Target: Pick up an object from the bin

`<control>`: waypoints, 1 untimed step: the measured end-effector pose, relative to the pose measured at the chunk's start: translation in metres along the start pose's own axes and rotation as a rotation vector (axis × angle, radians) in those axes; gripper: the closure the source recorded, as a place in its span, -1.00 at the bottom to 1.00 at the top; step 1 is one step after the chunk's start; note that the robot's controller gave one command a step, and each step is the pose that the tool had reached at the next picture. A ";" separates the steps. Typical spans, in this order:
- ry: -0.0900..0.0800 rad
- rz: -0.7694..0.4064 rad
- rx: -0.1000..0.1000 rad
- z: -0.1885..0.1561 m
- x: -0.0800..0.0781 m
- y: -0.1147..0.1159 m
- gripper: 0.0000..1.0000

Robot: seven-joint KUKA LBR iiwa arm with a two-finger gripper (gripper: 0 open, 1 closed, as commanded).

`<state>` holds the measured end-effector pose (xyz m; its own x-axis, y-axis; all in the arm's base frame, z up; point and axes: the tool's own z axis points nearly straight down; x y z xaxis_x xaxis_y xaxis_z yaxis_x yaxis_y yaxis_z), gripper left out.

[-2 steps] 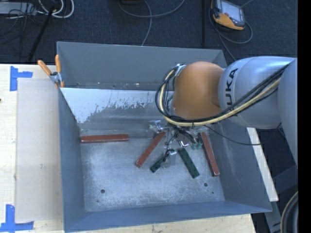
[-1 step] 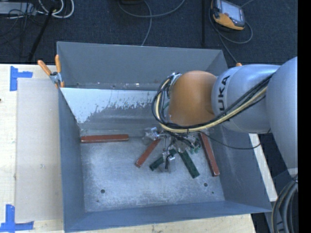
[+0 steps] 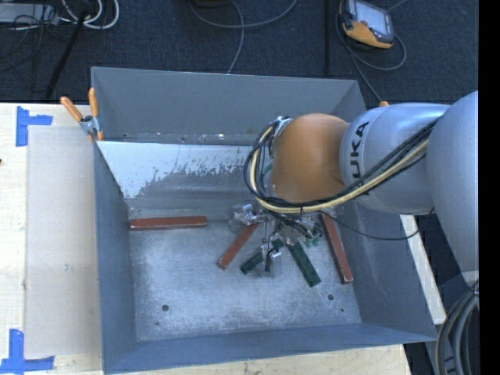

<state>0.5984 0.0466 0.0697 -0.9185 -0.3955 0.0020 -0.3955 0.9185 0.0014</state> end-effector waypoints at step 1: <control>-0.008 0.002 0.002 -0.002 -0.002 -0.001 1.00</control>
Offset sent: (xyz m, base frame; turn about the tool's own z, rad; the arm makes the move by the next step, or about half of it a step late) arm 0.0000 0.0000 0.0000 0.0000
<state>0.6004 0.0469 0.0718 -0.9192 -0.3938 -0.0063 -0.3938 0.9192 -0.0002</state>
